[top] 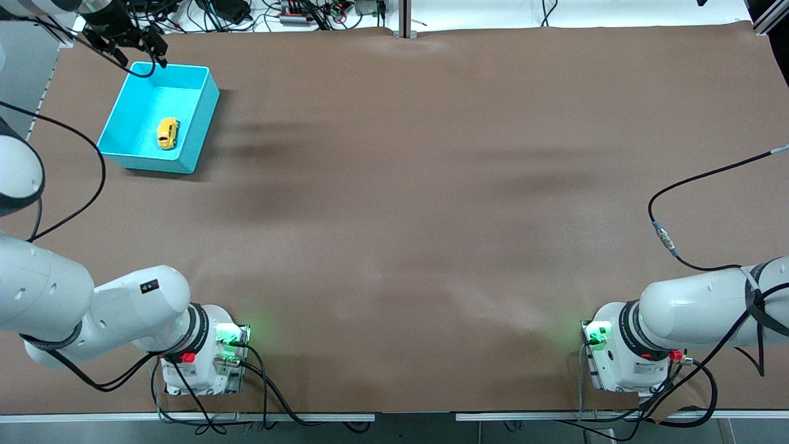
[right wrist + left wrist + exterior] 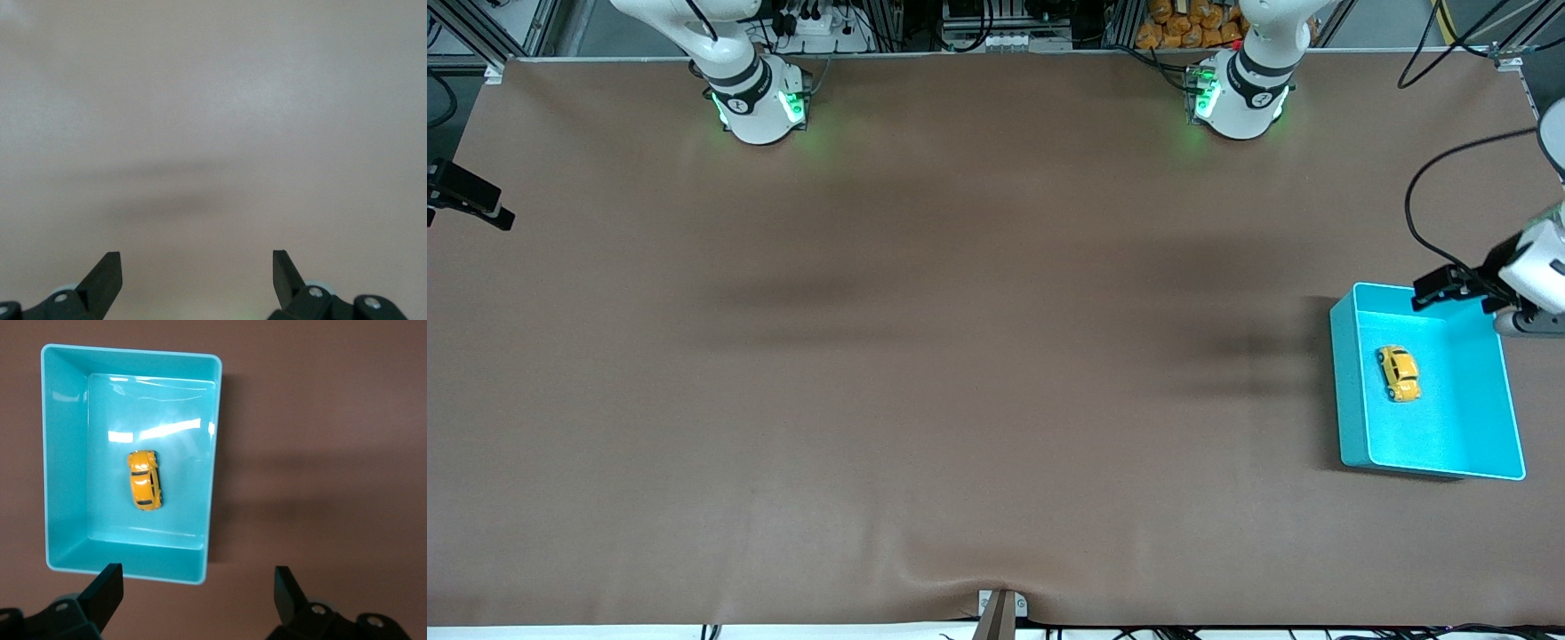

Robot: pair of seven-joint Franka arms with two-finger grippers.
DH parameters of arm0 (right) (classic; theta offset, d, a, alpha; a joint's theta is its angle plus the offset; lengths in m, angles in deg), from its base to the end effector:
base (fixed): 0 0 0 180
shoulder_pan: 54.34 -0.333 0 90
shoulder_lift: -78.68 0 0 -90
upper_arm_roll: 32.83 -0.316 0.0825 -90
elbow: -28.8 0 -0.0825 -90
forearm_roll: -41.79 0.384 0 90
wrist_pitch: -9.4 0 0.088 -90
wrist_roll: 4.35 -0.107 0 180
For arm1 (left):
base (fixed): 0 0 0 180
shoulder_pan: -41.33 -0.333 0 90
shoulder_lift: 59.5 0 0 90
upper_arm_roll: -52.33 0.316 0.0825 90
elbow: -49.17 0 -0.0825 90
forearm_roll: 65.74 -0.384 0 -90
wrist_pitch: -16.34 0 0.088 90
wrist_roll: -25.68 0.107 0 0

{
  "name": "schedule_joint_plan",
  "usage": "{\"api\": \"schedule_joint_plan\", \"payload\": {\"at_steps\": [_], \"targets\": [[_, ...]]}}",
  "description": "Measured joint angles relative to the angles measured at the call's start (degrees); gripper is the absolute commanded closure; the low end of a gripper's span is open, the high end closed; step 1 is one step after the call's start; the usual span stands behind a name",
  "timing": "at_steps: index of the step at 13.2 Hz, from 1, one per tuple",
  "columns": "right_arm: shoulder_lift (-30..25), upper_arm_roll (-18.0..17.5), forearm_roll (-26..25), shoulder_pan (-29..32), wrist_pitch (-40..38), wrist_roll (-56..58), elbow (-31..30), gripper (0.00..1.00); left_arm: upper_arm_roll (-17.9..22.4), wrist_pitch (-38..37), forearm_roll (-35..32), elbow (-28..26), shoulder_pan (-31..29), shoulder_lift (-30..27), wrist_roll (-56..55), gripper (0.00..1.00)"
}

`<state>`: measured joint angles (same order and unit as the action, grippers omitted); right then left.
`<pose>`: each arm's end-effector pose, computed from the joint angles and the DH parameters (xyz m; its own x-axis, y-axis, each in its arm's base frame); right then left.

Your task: Wind and store yellow beetle car

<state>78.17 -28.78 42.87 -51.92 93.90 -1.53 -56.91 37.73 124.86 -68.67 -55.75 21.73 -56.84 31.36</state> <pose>0.5389 -0.0591 0.6560 0.9980 -0.0619 -0.0113 -0.0621 -0.9979 -0.0200 0.5749 0.0562 0.5029 0.9995 -0.0276 0.0139 -0.0270 -0.9989 -0.0386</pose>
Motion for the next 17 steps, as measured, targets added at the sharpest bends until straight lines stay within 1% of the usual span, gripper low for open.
{"api": "schedule_joint_plan", "payload": {"at_steps": [2,4,6,7,11,14,17], "targets": [[0.0,-0.2,0.0,0.0,0.0,0.0,0.0,0.0,3.4,-6.6,0.1,3.4,5.9,-1.5,-3.2,0.0],[0.0,-0.4,0.0,-0.1,-0.5,0.0,0.0,0.0,7.9,-13.4,0.1,8.4,12.5,-2.0,-5.9,0.0],[0.0,-0.6,0.0,-0.1,-0.8,0.0,0.0,0.0,11.9,-17.7,0.1,12.5,18.2,-2.1,-7.6,0.0],[0.0,-0.6,0.0,-0.1,-0.9,0.0,0.0,0.0,12.7,-19.9,0.1,14.0,19.6,-2.1,-7.9,0.0],[0.0,-0.6,0.0,-0.1,-1.1,0.0,0.0,0.0,13.0,-28.3,0.2,19.6,21.1,-2.2,-7.8,0.0],[0.0,-0.6,0.0,-0.1,-1.2,0.0,0.0,0.0,13.0,-30.3,0.2,21.1,21.8,-2.3,-7.1,0.0],[0.0,-0.7,0.0,-0.1,-1.2,0.0,0.0,0.0,13.2,-30.9,0.2,21.8,21.8,-2.9,-3.4,0.0]]}}
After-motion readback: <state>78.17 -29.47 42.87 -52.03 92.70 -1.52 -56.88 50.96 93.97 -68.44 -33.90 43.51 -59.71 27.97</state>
